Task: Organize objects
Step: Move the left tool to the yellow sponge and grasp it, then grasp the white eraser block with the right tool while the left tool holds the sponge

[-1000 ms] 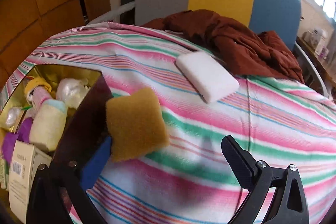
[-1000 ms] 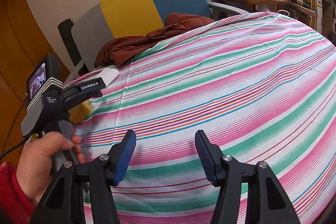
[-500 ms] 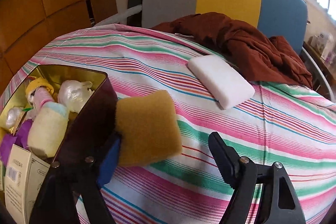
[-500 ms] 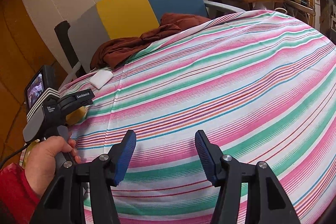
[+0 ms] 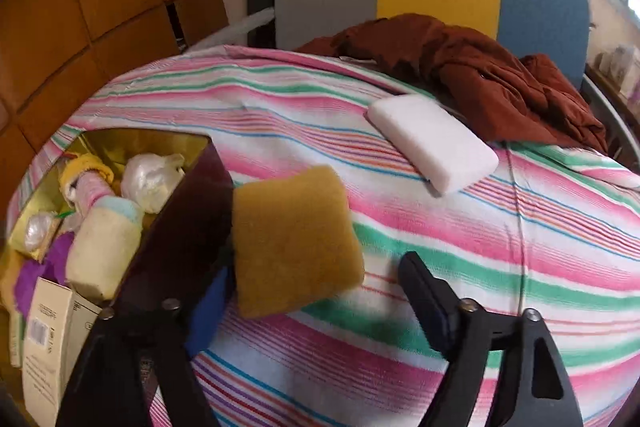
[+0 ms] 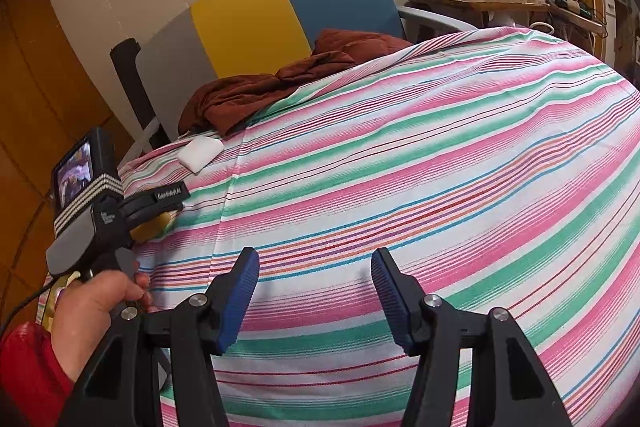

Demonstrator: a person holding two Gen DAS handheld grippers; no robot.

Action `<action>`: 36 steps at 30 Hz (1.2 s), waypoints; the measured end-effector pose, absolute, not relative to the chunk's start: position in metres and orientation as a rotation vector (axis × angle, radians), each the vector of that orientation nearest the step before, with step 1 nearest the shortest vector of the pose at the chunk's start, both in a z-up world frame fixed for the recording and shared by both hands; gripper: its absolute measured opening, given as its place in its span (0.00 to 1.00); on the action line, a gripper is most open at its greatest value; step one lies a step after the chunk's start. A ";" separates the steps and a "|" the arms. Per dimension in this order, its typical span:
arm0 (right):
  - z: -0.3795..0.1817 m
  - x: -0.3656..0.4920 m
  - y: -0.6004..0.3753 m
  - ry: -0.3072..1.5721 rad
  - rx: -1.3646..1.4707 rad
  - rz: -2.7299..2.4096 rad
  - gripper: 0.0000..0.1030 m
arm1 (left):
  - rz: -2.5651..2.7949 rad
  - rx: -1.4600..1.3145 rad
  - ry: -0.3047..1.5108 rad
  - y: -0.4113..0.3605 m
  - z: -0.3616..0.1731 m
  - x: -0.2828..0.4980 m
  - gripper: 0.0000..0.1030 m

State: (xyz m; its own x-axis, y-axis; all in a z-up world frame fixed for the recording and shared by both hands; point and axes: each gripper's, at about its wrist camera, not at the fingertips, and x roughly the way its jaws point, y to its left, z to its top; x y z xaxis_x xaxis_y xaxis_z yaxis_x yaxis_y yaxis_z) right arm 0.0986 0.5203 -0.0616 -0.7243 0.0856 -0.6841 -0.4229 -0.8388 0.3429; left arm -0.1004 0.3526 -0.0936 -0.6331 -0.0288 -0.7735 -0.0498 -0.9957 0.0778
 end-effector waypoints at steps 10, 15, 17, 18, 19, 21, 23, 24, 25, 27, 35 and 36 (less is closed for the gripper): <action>-0.067 0.095 0.527 0.711 -1.003 2.565 0.57 | 2.799 -1.340 -0.003 0.336 -0.096 -0.114 0.58; -0.062 0.073 0.523 0.683 -1.025 2.628 0.57 | 2.771 -1.272 -0.084 0.322 -0.093 -0.105 0.50; -0.055 0.059 0.519 0.643 -1.021 2.691 0.57 | 2.755 -1.229 -0.134 0.317 -0.090 -0.099 0.50; -0.051 0.049 0.517 0.621 -1.022 2.732 0.57 | 2.751 -1.197 -0.155 0.315 -0.089 -0.095 0.50; -0.047 0.039 0.514 0.595 -1.024 2.765 0.57 | 2.743 -1.169 -0.169 0.313 -0.087 -0.092 0.50; -0.040 0.014 0.509 0.520 -1.033 2.836 0.57 | 2.706 -1.155 -0.187 0.311 -0.088 -0.090 0.50; -0.036 -0.016 0.505 0.469 -1.063 2.882 0.57 | 2.672 -1.187 -0.201 0.310 -0.093 -0.090 0.50; -0.036 -0.036 0.503 0.449 -1.110 2.917 0.57 | 2.658 -1.202 -0.225 0.307 -0.095 -0.092 0.50; -0.037 -0.054 0.501 0.440 -1.161 2.946 0.57 | 2.649 -1.199 -0.250 0.305 -0.096 -0.093 0.50; -0.040 -0.090 0.494 0.349 -1.252 2.961 0.59 | 2.634 -1.189 -0.256 0.305 -0.098 -0.091 0.51; -0.060 -0.179 0.459 -0.025 -1.461 3.027 0.64 | 2.588 -1.173 -0.338 0.298 -0.103 -0.090 0.51; -0.064 -0.188 0.456 -0.036 -1.493 3.013 0.64 | 2.585 -1.171 -0.342 0.297 -0.103 -0.089 0.51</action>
